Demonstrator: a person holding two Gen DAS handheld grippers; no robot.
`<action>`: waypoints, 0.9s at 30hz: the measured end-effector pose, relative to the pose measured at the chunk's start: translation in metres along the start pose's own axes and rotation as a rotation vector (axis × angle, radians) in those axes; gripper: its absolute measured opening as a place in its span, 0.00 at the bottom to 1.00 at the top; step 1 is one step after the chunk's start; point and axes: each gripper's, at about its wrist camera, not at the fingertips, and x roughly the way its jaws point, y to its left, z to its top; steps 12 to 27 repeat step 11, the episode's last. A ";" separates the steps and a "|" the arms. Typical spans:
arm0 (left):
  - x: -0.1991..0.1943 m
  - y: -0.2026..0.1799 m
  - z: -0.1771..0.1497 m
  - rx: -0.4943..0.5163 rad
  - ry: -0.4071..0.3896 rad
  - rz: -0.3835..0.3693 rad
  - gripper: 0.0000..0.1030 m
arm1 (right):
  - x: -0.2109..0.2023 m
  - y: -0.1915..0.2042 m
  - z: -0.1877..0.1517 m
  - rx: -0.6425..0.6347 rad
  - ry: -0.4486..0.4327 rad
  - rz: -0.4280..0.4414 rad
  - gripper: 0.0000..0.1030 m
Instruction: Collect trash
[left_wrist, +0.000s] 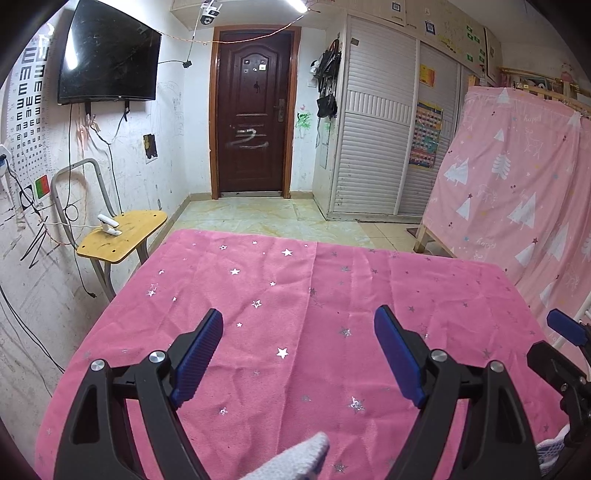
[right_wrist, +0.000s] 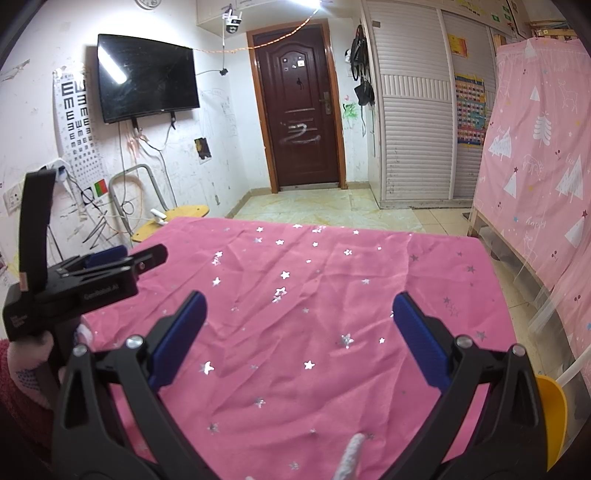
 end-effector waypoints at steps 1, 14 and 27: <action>0.000 0.000 0.000 0.000 -0.001 0.002 0.74 | 0.000 0.000 0.000 0.000 0.001 0.001 0.94; -0.001 -0.001 -0.001 0.002 -0.003 0.006 0.74 | 0.000 0.000 0.000 0.000 0.000 0.001 0.94; -0.001 -0.001 -0.001 0.002 -0.003 0.006 0.74 | 0.000 0.000 0.000 0.000 0.000 0.001 0.94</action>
